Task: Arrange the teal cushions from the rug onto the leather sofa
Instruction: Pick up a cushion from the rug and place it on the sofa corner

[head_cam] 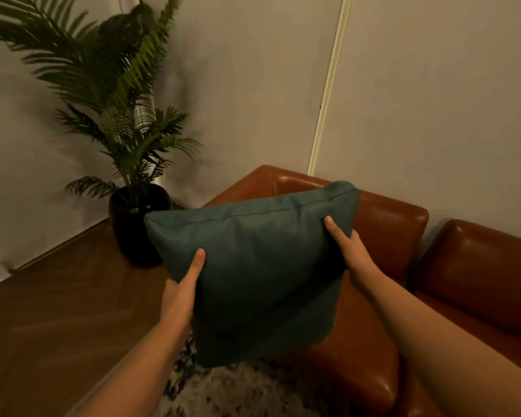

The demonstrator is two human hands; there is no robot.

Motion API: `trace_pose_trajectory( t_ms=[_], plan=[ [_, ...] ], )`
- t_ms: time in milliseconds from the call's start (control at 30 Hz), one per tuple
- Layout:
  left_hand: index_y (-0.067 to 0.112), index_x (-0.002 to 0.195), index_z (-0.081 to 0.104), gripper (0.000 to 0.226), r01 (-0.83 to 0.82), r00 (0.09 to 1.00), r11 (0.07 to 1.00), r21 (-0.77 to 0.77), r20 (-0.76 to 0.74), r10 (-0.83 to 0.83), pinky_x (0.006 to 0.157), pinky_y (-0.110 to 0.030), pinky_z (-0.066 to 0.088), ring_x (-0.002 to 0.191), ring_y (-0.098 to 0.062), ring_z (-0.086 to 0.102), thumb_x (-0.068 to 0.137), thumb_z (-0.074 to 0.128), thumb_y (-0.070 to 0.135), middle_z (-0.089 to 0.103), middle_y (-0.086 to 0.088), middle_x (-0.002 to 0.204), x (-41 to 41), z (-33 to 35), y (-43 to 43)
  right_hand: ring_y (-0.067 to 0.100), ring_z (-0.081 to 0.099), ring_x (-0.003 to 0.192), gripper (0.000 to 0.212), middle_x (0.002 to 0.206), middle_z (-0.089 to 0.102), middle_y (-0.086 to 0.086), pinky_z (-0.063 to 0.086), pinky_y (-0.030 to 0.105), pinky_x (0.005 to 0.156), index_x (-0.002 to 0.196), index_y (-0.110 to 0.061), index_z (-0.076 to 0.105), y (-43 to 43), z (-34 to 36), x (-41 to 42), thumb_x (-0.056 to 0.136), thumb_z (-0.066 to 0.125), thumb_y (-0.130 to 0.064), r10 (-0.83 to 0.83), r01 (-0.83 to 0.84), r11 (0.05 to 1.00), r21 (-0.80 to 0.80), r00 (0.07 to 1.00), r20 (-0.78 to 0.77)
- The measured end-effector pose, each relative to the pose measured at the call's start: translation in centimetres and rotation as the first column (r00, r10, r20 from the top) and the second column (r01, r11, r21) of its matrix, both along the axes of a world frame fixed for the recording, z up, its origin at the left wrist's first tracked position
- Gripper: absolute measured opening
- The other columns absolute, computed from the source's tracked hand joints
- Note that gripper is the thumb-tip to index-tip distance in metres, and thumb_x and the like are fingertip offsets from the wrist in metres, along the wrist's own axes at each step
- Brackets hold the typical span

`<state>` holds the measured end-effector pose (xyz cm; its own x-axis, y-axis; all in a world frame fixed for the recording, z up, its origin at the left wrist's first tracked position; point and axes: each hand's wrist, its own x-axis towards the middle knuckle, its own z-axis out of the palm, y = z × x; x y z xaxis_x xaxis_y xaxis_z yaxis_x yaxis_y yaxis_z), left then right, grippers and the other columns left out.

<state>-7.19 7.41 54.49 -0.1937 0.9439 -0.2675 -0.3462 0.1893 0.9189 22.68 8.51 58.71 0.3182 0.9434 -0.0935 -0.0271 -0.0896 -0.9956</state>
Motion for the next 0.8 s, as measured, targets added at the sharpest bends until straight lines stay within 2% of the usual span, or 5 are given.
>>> trace_pose_trajectory(
  t_ms=[133,367,533,700,800],
  plan=[
    [0.024,0.147,0.03,0.13,0.005,1.0,1.0,0.016,0.024,-0.005,0.098,-0.037,0.04,0.13,-0.027,0.045,0.036,0.074,0.075,0.043,-0.004,0.147,0.4,1.3,0.5,0.028,0.054,0.12,0.118,0.135,0.054,0.004,0.043,0.045,0.104,0.142,-0.016,0.04,0.8,0.7,0.6,0.044,0.073,-0.074,-0.042,0.041,0.998,-0.049,0.999,-0.02],
    [0.033,0.145,0.033,0.098,0.248,0.966,0.941,-0.232,0.132,-0.222,0.09,-0.052,0.041,0.13,-0.035,0.043,0.061,0.058,0.078,0.044,-0.007,0.146,2.6,3.0,3.4,0.03,0.055,0.116,0.117,0.135,0.053,0.008,0.045,0.048,0.1,0.14,-0.012,0.042,5.0,1.4,3.5,0.045,0.074,-0.072,-0.02,0.02,0.993,-0.119,1.0,-0.004],
    [0.032,0.148,0.026,0.098,0.149,0.987,0.952,-0.269,0.097,-0.127,0.101,-0.056,0.035,0.132,-0.037,0.039,0.066,0.057,0.077,0.039,-0.009,0.149,4.8,2.3,9.0,0.031,0.055,0.116,0.132,0.136,0.052,0.009,0.045,0.048,0.101,0.142,-0.012,0.038,11.5,1.0,5.9,0.036,0.077,-0.079,0.036,-0.036,0.988,-0.151,0.999,-0.009],
    [0.029,0.148,0.026,0.089,0.011,0.999,0.954,-0.299,0.044,0.003,0.095,-0.052,0.039,0.131,-0.039,0.04,0.077,0.044,0.077,0.039,-0.011,0.149,7.3,1.3,16.9,0.03,0.054,0.118,0.137,0.136,0.053,0.009,0.044,0.047,0.102,0.141,-0.014,0.041,20.3,0.0,8.4,0.028,0.073,-0.085,0.088,-0.081,0.977,-0.195,0.996,0.025],
    [0.022,0.149,0.025,0.086,-0.102,0.995,0.94,-0.325,-0.013,0.104,0.103,-0.053,0.035,0.132,-0.039,0.038,0.082,0.036,0.074,0.037,-0.013,0.15,9.1,0.2,21.2,0.026,0.056,0.11,0.135,0.132,0.055,0.006,0.045,0.039,0.092,0.14,-0.015,0.043,25.3,-0.2,9.5,0.028,0.075,-0.082,0.126,-0.12,0.972,-0.2,0.992,0.016]
  ],
)
